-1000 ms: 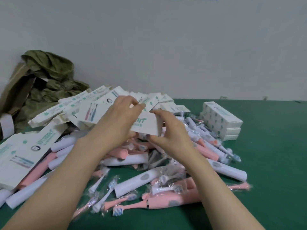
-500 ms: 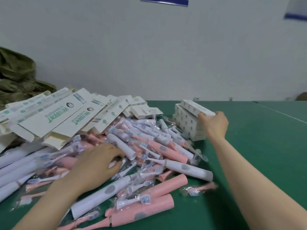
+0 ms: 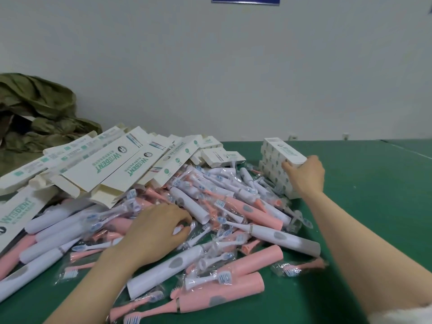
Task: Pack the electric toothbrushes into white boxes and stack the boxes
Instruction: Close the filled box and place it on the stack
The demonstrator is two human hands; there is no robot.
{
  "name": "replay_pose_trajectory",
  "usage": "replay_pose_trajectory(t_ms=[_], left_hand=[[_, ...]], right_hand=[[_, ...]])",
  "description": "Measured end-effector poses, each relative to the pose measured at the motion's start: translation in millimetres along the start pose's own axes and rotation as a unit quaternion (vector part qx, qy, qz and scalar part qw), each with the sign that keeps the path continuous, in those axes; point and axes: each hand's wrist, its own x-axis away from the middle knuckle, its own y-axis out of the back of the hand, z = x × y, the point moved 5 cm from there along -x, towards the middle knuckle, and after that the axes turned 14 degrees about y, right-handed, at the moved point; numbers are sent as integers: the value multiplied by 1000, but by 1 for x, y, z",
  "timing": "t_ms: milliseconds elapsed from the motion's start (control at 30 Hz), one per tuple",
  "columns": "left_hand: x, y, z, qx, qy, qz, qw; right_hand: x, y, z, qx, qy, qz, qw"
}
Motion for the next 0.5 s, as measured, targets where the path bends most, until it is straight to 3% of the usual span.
replay_pose_trajectory(t_ms=[133, 233, 300, 400, 500], left_hand=[[1, -2, -14, 17, -12, 2, 1000], [4, 6, -13, 68, -6, -34, 997], [5, 27, 5, 108, 41, -121, 986], [4, 62, 45, 66, 180, -245, 950], [0, 72, 73, -41, 304, -196, 931]], right_hand=[[7, 28, 18, 97, 53, -35, 993], [22, 35, 55, 61, 154, -49, 985], [41, 23, 85, -4, 187, -3, 982], [81, -13, 125, -71, 217, 136, 964], [115, -44, 153, -102, 238, 225, 939]])
